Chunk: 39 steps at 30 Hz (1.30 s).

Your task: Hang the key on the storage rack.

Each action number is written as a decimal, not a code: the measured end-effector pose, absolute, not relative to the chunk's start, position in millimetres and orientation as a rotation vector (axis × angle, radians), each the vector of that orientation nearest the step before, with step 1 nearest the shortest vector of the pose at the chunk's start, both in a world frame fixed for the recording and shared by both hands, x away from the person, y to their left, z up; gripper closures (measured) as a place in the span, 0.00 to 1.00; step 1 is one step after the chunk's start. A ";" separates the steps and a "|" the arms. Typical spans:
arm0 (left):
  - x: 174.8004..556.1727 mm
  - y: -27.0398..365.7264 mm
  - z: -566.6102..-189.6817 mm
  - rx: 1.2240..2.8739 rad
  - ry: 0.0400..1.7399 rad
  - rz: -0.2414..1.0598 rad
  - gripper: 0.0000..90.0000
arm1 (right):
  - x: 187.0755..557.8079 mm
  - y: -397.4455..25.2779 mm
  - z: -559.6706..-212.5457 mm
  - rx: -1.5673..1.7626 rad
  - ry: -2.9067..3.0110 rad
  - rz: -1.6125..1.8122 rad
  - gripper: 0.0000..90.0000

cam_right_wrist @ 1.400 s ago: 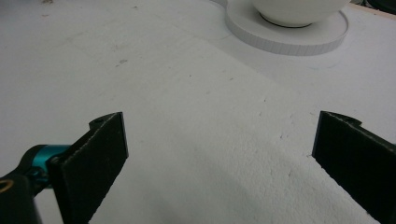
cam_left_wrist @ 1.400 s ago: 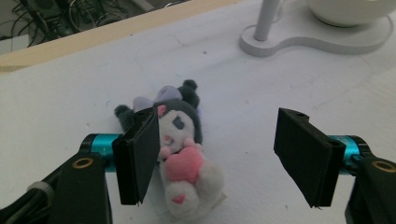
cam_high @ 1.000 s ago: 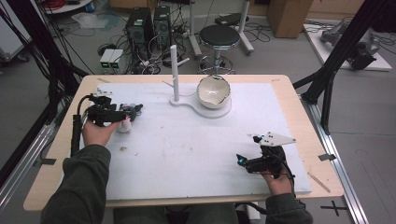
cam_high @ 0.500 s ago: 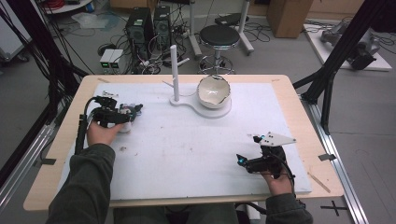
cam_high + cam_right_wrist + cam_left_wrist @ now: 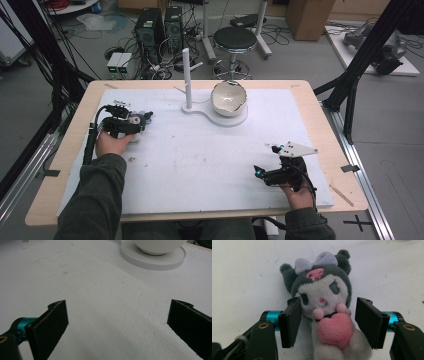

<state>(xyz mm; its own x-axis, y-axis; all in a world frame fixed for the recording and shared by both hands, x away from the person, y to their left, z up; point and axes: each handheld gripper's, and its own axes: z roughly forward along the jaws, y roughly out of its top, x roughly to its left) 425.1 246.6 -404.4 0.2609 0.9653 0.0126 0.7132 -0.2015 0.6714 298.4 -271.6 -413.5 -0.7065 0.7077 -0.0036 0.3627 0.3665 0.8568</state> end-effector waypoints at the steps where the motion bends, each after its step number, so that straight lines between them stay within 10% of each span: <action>1: 425.4 246.6 -404.6 1.985 1.522 0.599 0.45 | 298.5 -271.6 -413.6 0.934 2.261 1.276 0.03; 39: 419.1 246.0 -398.4 2.031 1.466 0.640 0.69 | 299.1 -270.1 -413.6 0.918 2.266 1.276 0.03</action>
<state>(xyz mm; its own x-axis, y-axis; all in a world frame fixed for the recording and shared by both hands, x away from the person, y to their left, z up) 419.1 246.0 -398.4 0.2921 0.9545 0.0598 0.6930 -0.2543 0.6746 299.1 -270.1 -413.6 -0.7137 0.7004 -0.0112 0.3534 0.3738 0.8575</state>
